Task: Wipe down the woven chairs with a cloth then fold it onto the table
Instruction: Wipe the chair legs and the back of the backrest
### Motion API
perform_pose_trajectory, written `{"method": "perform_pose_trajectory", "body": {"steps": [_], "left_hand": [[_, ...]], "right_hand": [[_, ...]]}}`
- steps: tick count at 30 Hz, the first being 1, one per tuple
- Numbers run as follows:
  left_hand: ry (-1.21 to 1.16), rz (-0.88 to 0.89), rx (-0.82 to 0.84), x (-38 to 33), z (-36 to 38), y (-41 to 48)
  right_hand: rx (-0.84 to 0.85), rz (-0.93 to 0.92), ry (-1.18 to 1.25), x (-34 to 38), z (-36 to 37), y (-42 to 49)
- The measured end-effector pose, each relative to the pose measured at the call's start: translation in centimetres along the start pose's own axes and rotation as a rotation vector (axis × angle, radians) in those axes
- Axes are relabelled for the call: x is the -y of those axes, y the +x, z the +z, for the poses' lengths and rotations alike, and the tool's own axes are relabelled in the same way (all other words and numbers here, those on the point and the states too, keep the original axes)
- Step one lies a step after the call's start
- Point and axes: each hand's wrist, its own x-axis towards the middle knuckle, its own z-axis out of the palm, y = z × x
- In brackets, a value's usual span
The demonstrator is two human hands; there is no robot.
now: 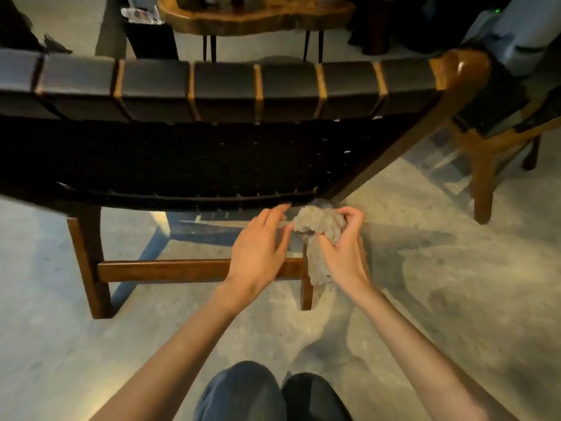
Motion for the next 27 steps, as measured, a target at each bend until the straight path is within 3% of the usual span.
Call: {"method": "perform_pose_trajectory", "body": {"steps": [6, 11, 15, 20, 23, 27], "left_hand": [[-0.578, -0.068, 0.141, 2.3, 4.6, -0.1], [-0.505, 0.093, 0.035, 2.5, 5.7, -0.9], [-0.542, 0.039, -0.13, 0.9, 4.1, -0.8], [-0.273, 0.061, -0.334, -2.8, 1.2, 0.3], [-0.113, -0.039, -0.539, -6.1, 0.0, 1.2], [-0.384, -0.017, -0.622, -10.6, -1.1, 2.2]], "right_hand": [[0.046, -0.022, 0.07, -4.9, 2.0, 0.4], [0.048, -0.127, 0.015, -5.0, -0.1, 0.1], [-0.012, -0.188, -0.256, -4.3, -4.0, 0.6], [-0.226, -0.324, -0.596, -1.4, -9.7, 1.8], [-0.384, -0.381, -0.615, 0.7, -11.7, 2.0], [-0.476, -0.412, -0.386, 4.5, -13.6, 2.6]]}}
